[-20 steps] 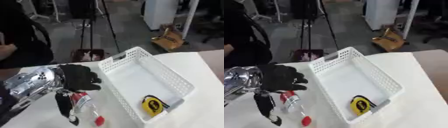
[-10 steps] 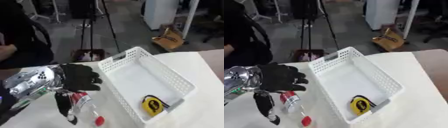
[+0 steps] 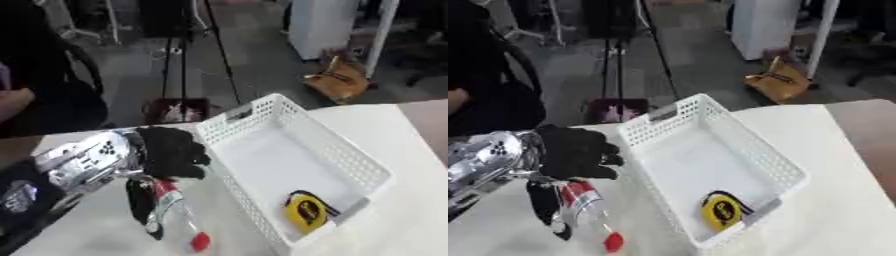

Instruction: Pick up objects on the table and place them in the box.

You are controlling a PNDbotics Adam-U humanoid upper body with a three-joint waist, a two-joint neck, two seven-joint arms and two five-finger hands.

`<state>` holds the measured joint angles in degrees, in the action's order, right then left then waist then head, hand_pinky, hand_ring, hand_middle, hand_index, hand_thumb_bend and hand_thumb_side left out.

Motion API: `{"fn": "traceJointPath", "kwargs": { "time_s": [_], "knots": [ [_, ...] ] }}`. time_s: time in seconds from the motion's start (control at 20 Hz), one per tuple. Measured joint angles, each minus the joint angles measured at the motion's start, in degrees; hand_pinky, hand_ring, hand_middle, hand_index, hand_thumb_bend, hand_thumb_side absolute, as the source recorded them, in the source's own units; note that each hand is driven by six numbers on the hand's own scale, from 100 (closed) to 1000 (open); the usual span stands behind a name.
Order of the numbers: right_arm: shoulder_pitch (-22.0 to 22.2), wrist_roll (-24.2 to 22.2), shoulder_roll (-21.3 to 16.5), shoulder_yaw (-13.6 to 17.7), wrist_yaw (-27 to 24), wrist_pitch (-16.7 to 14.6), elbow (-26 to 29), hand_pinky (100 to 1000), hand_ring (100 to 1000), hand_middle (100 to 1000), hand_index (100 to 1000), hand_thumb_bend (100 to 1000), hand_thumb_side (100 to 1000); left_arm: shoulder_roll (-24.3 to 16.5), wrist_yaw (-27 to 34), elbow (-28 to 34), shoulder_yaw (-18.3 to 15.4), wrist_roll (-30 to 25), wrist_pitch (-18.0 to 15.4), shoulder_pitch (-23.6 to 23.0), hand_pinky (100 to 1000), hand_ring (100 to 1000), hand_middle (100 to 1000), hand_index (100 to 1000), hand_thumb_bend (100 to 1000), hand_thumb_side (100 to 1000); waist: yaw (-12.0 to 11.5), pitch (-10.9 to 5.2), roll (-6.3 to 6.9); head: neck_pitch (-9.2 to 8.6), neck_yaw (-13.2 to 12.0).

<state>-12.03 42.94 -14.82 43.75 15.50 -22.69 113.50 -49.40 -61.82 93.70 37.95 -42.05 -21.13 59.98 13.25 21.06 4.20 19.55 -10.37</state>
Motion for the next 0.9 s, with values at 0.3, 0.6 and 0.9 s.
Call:
{"fn": "traceJointPath", "kwargs": {
  "time_s": [0.3,0.6,0.9],
  "knots": [
    [0.0,1.0,0.0,0.0,0.0,0.1,0.0,723,530,536,652,100,601,1.2,-0.6,-2.8,1.0,0.7,-0.7,0.0,910,974,913,892,775,660,0.4,0.17,0.00,-0.01,-0.3],
    [0.0,1.7,0.0,0.0,0.0,0.4,0.0,723,529,536,651,100,582,1.8,-1.3,-5.0,1.4,1.3,-1.3,-0.1,909,973,915,890,763,669,0.5,0.18,0.01,0.79,-4.4],
    [-0.1,2.2,0.0,0.0,0.0,0.7,0.0,723,528,536,651,100,580,2.0,-1.6,-5.7,1.4,1.4,-1.4,-0.6,907,971,909,886,745,654,0.8,0.18,0.08,2.62,-10.9]
  ]
}}
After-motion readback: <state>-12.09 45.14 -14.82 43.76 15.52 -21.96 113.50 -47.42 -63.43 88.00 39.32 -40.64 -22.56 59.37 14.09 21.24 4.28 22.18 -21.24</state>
